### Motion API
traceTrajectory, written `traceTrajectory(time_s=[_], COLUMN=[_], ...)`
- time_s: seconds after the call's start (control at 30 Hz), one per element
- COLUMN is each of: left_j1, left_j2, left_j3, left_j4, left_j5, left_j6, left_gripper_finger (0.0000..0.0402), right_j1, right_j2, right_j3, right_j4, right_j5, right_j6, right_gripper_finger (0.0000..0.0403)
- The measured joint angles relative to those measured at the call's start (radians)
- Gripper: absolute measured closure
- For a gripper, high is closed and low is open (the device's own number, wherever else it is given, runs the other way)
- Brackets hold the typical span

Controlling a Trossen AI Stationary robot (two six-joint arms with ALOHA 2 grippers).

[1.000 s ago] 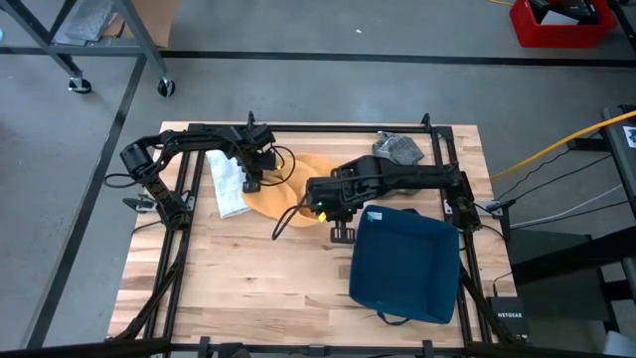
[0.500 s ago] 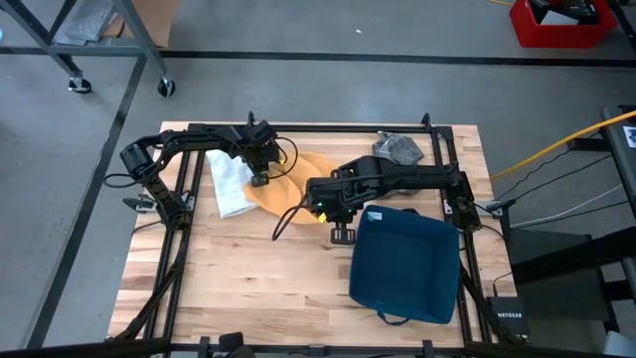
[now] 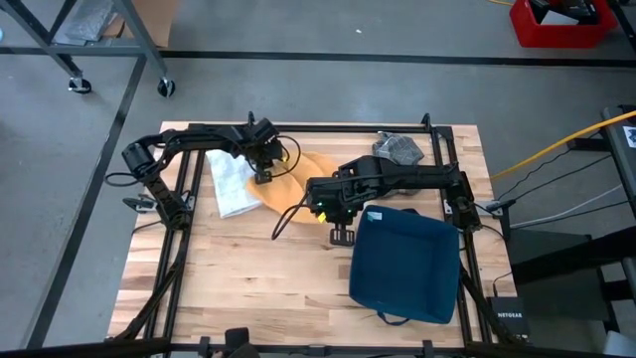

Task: Fold towel
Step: Fold the yellow towel

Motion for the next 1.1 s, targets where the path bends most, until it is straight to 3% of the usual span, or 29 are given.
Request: traceTrajectory(time_s=[0.1,0.23,0.43,0.7,0.93,1.1], left_j1=[0.000,0.000,0.000,0.004,0.007,0.007], left_j2=[0.034,0.085,0.093,0.020,-0.012,-0.013], left_j3=[0.000,0.004,0.004,0.033,0.050,0.052], left_j4=[0.000,0.007,0.005,-0.046,-0.092,-0.087], left_j5=[-0.033,-0.059,-0.058,-0.039,0.113,0.127], left_j6=[-0.034,-0.081,-0.031,0.118,0.133,0.187], left_gripper_finger=[0.0351,0.0282,0.0215,0.0225,0.0229,0.0229], right_j1=[0.000,0.000,0.000,0.000,0.000,0.000], right_j2=[0.000,0.000,0.000,0.000,0.000,0.000], right_j3=[0.000,0.000,0.000,0.000,0.000,0.000], right_j4=[0.000,0.000,0.000,0.000,0.000,0.000], right_j5=[-0.004,-0.004,-0.004,-0.004,-0.004,-0.004], right_j6=[0.000,0.000,0.000,0.000,0.000,0.000], right_gripper_finger=[0.0391,0.0391,0.0391,0.0391,0.0391,0.0391])
